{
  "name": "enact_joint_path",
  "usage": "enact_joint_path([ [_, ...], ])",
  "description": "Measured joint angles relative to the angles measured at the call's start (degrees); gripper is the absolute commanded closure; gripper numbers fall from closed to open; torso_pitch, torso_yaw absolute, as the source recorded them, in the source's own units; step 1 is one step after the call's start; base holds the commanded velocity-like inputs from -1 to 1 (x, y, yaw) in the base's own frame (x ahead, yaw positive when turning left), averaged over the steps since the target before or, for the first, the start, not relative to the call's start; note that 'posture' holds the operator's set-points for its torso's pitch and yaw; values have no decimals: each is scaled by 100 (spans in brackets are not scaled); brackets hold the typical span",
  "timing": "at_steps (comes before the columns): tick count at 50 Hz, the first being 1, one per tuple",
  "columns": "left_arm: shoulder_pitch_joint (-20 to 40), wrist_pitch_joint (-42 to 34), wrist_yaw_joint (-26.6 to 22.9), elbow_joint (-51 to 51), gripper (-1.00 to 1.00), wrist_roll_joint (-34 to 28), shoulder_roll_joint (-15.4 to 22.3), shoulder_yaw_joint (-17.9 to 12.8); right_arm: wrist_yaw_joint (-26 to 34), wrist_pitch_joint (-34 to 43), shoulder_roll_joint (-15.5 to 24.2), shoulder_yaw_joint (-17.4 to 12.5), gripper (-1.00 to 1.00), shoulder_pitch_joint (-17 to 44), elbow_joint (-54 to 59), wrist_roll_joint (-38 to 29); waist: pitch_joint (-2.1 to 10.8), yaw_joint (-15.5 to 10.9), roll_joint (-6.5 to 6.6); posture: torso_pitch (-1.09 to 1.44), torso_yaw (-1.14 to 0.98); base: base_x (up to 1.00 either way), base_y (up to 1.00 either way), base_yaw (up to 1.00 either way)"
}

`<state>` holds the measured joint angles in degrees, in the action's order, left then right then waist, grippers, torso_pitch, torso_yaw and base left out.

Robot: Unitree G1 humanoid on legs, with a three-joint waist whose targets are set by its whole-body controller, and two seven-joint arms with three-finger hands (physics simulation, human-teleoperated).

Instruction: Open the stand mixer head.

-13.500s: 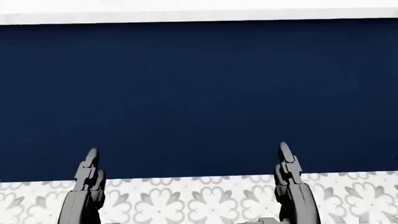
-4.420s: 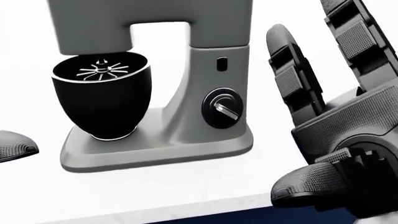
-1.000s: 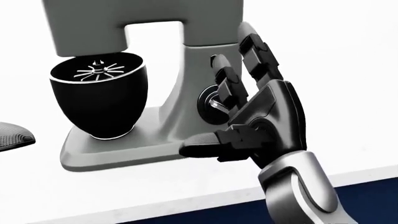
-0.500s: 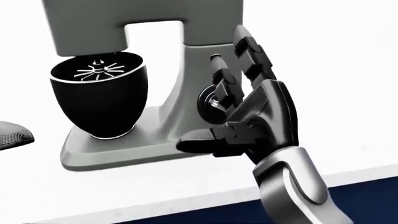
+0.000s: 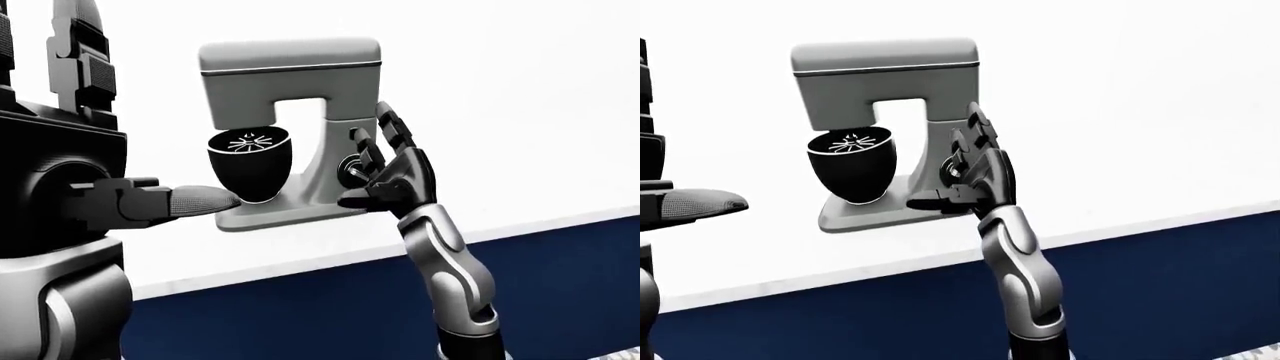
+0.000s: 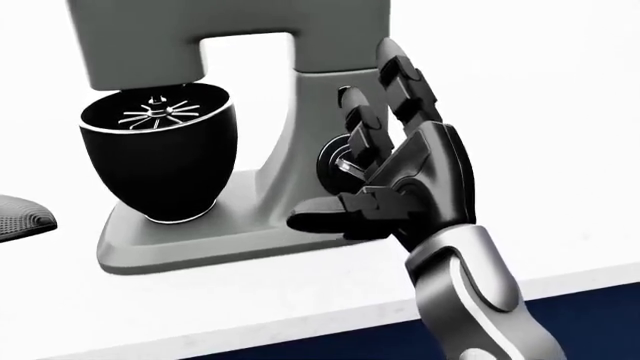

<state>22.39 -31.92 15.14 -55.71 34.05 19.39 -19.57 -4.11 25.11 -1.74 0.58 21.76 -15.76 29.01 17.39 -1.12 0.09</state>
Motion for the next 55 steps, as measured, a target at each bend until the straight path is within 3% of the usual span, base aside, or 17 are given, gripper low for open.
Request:
enact_joint_path([
  [55, 12, 12, 26, 47, -100, 40, 31, -26, 313, -726, -45, -51, -100, 564, 1328, -266, -9, -3, 26, -43, 0, 0, 0, 0],
])
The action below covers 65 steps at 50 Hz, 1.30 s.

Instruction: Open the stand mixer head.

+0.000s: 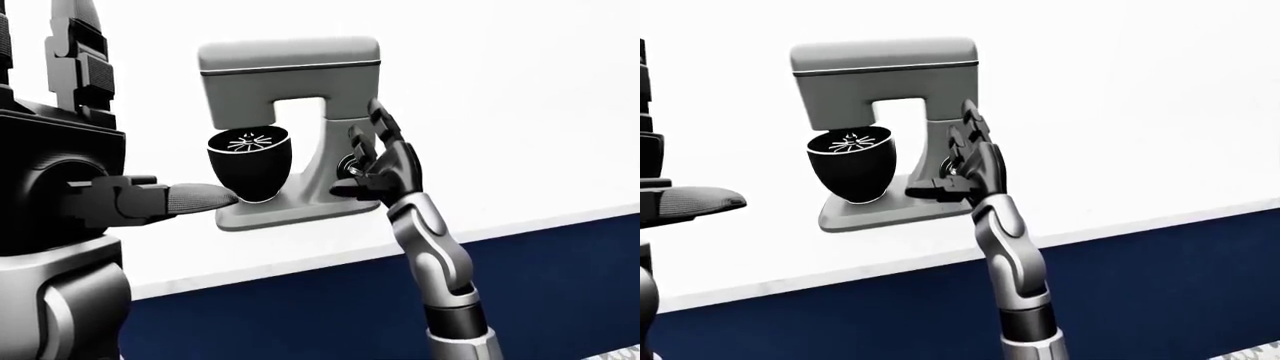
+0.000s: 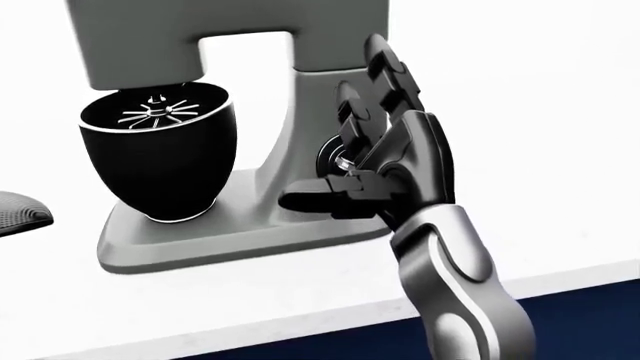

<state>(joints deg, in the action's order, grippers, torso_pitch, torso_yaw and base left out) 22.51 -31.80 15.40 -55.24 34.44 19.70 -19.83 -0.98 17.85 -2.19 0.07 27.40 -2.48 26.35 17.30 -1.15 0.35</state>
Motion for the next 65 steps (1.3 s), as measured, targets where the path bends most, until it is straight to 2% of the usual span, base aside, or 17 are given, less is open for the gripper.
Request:
enact_joint_path([
  [47, 4, 6, 24, 11, -100, 39, 25, -28, 150, -412, 27, -41, -100, 53, 646, -143, -3, -2, 11, -43, 0, 0, 0, 0],
  [65, 10, 3, 26, -7, -100, 23, 20, -8, 220, -633, 51, -104, -100, 305, 1053, -142, 0, 3, 17, -43, 0, 0, 0, 0],
])
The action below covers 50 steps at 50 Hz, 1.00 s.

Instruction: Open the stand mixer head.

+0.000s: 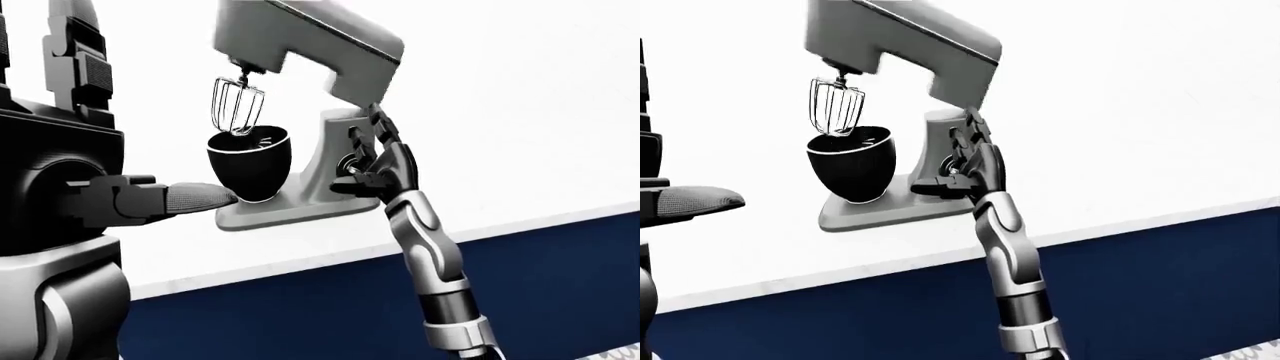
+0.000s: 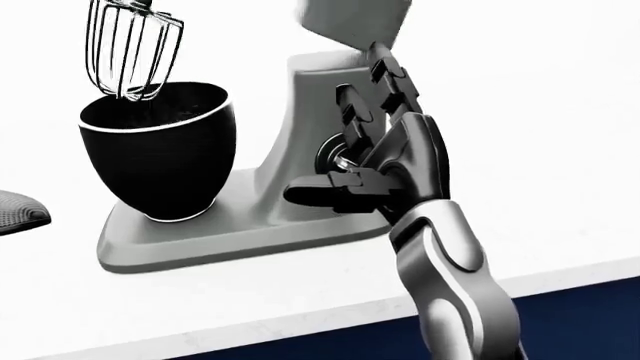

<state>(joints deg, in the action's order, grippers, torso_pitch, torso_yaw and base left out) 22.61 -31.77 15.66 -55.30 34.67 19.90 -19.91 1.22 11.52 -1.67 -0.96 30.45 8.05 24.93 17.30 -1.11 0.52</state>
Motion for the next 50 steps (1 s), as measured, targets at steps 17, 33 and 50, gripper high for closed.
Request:
enact_joint_path([
  [17, 12, 11, 4, 16, -100, 16, 30, -12, -10, -80, -5, 27, -100, -8, 43, -34, -13, 1, 15, -43, 0, 0, 0, 0],
  [33, -17, 12, -28, 31, -100, -44, -14, -4, -594, 1582, 130, 56, -100, -871, -3163, 567, -2, -30, -59, -43, 0, 0, 0, 0],
  [50, 66, -27, 75, 5, -100, 87, 103, -60, -1386, 2272, 703, -593, -100, -1316, -4686, 1855, 1, -5, -101, -43, 0, 0, 0, 0],
])
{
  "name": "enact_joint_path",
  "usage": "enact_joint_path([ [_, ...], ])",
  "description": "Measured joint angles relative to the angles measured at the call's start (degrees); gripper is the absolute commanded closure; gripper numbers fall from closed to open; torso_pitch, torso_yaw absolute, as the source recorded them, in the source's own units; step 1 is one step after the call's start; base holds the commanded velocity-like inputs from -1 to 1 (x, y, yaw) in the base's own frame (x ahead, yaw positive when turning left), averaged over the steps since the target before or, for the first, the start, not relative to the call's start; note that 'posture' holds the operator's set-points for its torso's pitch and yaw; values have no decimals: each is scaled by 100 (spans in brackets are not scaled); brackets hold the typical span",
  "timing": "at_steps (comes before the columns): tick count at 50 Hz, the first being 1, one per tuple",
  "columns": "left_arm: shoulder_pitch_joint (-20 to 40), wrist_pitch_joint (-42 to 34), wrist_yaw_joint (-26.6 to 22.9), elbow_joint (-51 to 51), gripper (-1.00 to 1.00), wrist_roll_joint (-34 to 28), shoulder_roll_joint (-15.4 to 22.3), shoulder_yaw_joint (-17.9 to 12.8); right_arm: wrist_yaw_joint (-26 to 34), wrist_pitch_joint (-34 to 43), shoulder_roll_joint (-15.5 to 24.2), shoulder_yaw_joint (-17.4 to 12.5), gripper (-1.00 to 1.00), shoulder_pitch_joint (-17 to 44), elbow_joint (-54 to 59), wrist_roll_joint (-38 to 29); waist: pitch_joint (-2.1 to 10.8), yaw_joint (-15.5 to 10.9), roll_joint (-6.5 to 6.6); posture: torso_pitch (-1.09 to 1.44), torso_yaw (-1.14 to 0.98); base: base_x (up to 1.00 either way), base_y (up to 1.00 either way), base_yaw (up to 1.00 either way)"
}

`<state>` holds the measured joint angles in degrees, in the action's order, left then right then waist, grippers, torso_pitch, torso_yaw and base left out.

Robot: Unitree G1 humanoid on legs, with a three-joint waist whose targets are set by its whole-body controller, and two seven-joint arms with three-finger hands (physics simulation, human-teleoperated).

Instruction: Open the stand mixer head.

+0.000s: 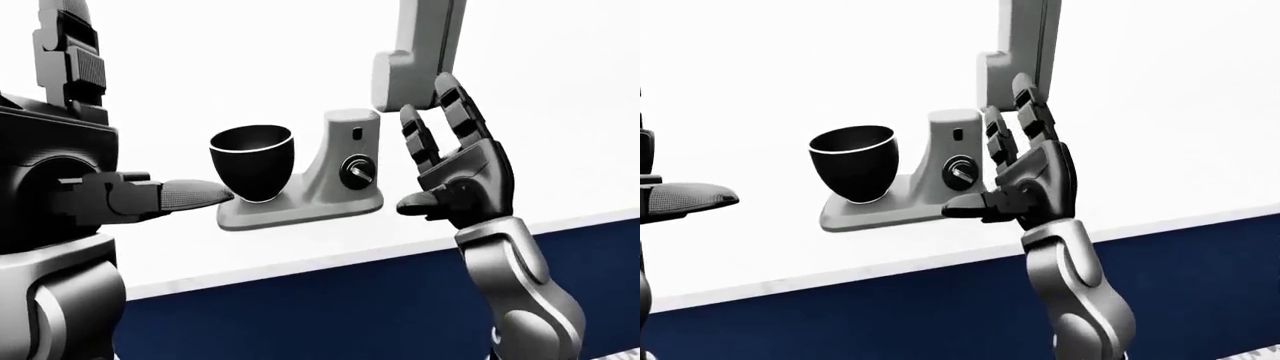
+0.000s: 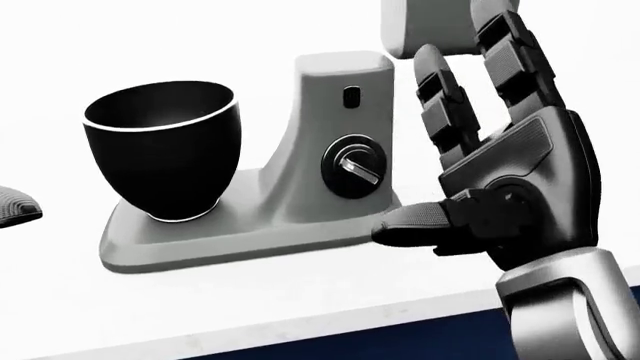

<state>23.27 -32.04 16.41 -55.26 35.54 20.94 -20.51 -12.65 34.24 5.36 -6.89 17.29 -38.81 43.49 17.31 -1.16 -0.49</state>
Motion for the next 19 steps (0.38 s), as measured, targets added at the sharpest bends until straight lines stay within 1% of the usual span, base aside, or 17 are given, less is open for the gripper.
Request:
enact_joint_path([
  [4, 13, -6, 22, -9, -100, 15, 24, -25, -73, 4, 59, -61, -100, 2, 29, 82, -9, 8, -7, -43, 0, 0, 0, 0],
  [19, -4, -28, 29, -63, -100, 18, 17, 2, -104, -69, 128, -70, -100, 43, 119, 169, -10, 21, -21, -43, 0, 0, 0, 0],
])
